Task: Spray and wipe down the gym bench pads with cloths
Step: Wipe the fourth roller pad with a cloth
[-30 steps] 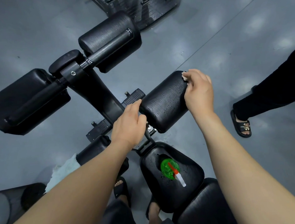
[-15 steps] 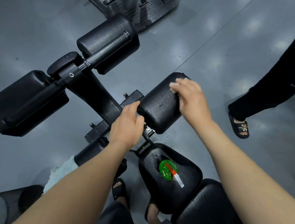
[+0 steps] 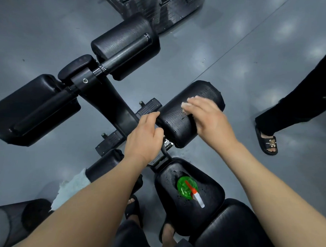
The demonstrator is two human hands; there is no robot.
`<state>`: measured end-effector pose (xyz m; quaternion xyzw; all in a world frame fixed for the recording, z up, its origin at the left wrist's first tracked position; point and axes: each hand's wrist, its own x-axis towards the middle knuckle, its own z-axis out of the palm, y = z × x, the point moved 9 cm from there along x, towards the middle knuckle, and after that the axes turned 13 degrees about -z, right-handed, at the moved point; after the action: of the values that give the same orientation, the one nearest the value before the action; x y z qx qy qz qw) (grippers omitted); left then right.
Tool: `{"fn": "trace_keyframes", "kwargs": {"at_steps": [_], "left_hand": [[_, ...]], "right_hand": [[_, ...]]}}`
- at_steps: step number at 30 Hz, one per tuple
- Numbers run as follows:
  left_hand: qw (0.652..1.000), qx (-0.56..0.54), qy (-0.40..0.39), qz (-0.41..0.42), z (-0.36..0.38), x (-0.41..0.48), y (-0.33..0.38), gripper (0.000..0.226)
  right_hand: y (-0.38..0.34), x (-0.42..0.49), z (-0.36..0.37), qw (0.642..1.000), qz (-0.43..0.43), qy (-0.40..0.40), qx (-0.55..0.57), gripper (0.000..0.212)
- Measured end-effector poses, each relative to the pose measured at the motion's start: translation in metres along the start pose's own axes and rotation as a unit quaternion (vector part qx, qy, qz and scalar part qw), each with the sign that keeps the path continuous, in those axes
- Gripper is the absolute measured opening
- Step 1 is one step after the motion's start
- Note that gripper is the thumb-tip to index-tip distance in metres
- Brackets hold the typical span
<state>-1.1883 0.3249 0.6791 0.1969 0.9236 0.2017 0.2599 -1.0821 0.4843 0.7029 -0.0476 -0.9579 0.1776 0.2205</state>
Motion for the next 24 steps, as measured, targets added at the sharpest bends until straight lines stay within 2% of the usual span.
{"fn": "trace_keyframes", "kwargs": {"at_steps": [4,7,11,14,17,21,23,24], "left_hand": [[1.000,0.000,0.000,0.000,0.000,-0.001,0.000,0.050],[1.000,0.001,-0.001,0.000,0.000,-0.001,-0.001,0.051],[1.000,0.002,-0.003,-0.003,0.000,0.000,-0.001,0.050],[1.000,-0.001,-0.006,-0.001,0.000,0.001,0.000,0.049],[1.000,-0.001,-0.005,0.001,0.000,0.001,0.000,0.048],[1.000,-0.001,-0.003,0.002,0.000,0.000,0.000,0.048],[1.000,0.000,-0.003,0.001,0.000,0.000,0.000,0.048],[1.000,-0.001,-0.004,0.000,0.000,0.000,-0.001,0.048]], "right_hand": [[0.051,0.023,-0.015,0.991,0.126,0.032,-0.022,0.036],[0.047,0.040,-0.012,0.986,0.160,0.015,-0.035,0.038],[-0.011,0.035,0.004,0.997,0.071,-0.007,-0.001,0.046],[-0.045,0.014,0.009,0.999,-0.008,-0.025,0.042,0.036],[-0.022,0.014,0.000,0.999,-0.034,-0.041,-0.010,0.033],[0.052,0.029,-0.026,0.991,0.121,0.042,-0.047,0.029],[0.062,0.033,-0.022,0.983,0.171,0.041,-0.044,0.026],[0.055,0.035,-0.017,0.984,0.168,0.032,-0.037,0.026]]}}
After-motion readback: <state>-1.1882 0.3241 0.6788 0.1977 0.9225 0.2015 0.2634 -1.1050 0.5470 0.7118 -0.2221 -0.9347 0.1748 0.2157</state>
